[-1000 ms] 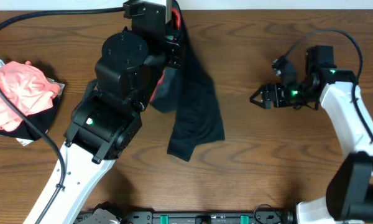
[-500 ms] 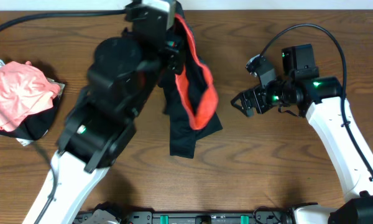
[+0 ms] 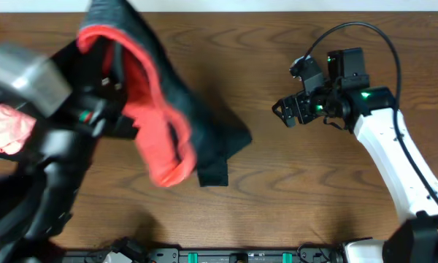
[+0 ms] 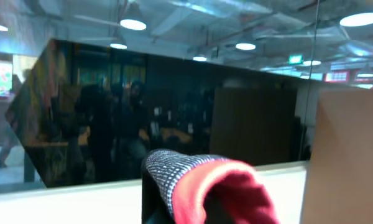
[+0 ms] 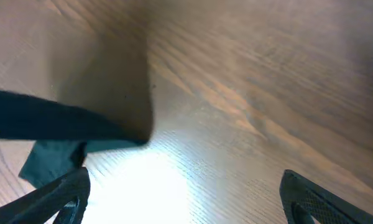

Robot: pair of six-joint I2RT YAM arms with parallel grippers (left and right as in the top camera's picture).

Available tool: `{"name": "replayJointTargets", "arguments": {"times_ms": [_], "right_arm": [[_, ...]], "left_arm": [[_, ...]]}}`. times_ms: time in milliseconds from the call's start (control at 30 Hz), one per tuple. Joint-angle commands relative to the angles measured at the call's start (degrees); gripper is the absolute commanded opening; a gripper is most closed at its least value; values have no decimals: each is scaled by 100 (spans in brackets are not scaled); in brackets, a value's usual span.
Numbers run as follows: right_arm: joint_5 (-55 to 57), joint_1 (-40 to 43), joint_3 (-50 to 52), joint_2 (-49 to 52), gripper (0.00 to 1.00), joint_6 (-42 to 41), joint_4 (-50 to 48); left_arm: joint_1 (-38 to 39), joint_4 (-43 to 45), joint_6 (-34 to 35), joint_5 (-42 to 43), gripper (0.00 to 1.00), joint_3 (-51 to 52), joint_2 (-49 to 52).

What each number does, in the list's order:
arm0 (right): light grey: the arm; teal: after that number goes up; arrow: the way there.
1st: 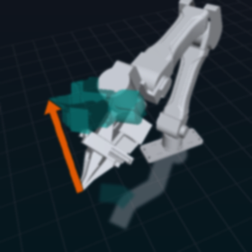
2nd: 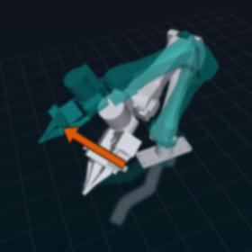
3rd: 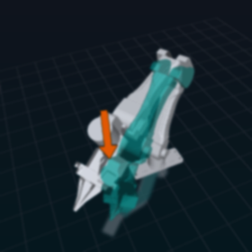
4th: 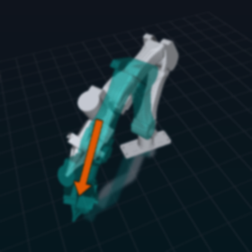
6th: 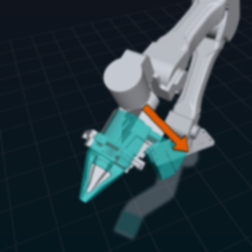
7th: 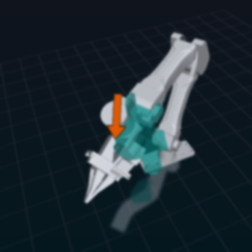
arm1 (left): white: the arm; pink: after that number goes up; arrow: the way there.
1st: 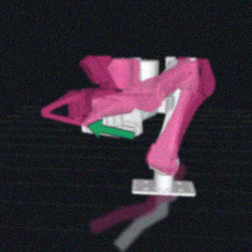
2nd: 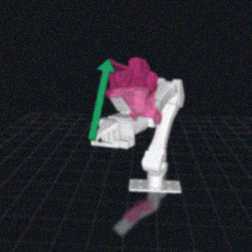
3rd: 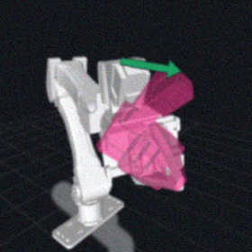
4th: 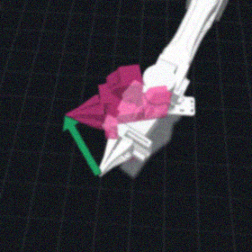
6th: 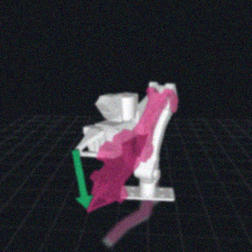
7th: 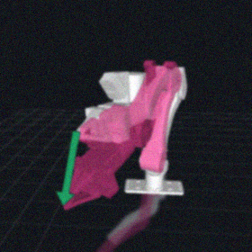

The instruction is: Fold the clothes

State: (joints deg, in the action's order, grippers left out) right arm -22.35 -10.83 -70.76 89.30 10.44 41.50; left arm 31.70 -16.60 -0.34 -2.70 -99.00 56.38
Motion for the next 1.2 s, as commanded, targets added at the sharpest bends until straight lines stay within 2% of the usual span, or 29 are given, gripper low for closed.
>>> {"name": "replayJointTargets", "arguments": {"times_ms": [0,233,467,633,900,1167], "right_arm": [[-321,-208,-37,273,96,-50,-59],[-809,-599,-37,839,96,490,-81],[-1182,-1005,-37,1266,99,1971,-109],[-1180,-1250,-37,1646,99,2658,-378],[-1222,-1519,-37,2146,99,2691,-1390],[-1220,-1784,-37,2326,99,2691,-1871]], "left_arm": [[-9,-48,-114,122,6,-131,68],[-9,-22,-116,120,6,-188,68],[-9,-2,-118,94,6,-186,70],[-9,0,-118,68,6,-186,72],[-9,-4,-118,55,6,-186,72],[-9,-7,-116,55,6,-186,74]]}}
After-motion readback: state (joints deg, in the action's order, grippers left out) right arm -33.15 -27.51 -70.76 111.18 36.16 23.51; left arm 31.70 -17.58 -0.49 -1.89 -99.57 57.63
